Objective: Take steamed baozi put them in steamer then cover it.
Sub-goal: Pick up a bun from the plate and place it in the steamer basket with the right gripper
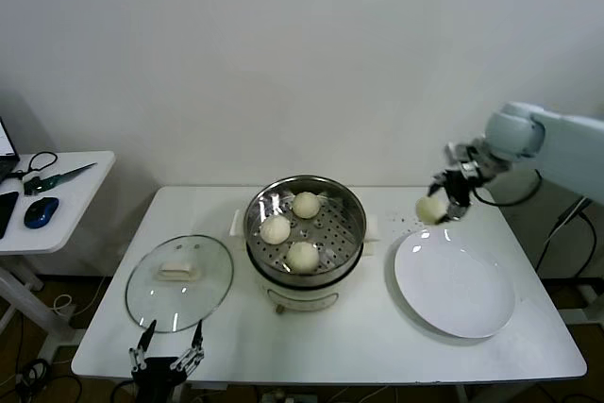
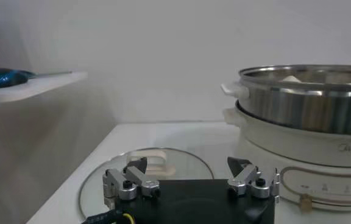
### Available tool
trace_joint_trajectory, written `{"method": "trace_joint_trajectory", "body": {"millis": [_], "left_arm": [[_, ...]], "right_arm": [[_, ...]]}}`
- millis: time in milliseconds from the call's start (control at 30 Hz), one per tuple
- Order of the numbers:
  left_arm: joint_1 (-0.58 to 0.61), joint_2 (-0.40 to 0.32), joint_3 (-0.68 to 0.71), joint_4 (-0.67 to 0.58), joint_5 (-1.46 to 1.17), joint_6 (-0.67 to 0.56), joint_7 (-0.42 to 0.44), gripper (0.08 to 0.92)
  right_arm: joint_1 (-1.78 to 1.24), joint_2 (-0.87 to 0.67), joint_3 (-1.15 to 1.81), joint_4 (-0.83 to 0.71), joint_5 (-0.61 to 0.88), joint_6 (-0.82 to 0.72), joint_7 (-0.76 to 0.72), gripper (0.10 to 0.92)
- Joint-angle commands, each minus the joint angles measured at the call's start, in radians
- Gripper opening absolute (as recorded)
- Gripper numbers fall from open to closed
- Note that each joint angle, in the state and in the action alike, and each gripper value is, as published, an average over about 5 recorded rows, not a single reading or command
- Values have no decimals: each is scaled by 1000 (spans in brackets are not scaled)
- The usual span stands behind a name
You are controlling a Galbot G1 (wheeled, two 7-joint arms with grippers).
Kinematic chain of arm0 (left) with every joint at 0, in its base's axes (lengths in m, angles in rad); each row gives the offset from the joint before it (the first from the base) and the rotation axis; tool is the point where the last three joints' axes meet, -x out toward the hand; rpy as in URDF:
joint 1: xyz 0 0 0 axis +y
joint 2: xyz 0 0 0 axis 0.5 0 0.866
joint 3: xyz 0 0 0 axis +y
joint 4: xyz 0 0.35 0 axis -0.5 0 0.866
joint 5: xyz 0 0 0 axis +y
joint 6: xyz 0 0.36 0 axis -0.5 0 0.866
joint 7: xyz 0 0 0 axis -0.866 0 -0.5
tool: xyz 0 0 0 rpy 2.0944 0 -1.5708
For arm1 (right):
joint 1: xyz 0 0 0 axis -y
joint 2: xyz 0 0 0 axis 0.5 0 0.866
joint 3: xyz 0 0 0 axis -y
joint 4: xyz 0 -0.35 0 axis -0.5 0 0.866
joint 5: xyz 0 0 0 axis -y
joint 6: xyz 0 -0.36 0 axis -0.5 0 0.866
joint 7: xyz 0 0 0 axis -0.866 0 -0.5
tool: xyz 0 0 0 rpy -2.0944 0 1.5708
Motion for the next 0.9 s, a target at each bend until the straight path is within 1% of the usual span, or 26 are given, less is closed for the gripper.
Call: {"method": "trace_joint_trajectory", "body": {"millis": [33,200,367,500,700,900], "left_arm": [[0,0,0,0,0,0,1,823],[-2,1,0,-11,-6,6,2,823],[-1,2,-6,-19,-14,8,3,823],[2,3,-15,-25,-25,9,3,823],[0,2,-19,-30,-32,10,3,823],[-7,0,-15,-21,-33,11,3,823]], "right_arm": [[195,252,-60,201,336,-160,118,704],[46,362,-29,158,325,-231,215,704],[-47,425,-25,49,262,-240,228,704],[-111,433,-26,-19,204,-239,230,704],[-176,423,-22,-62,139,-238,236,704],[-212,427,-17,-94,115,-238,240,704]]}}
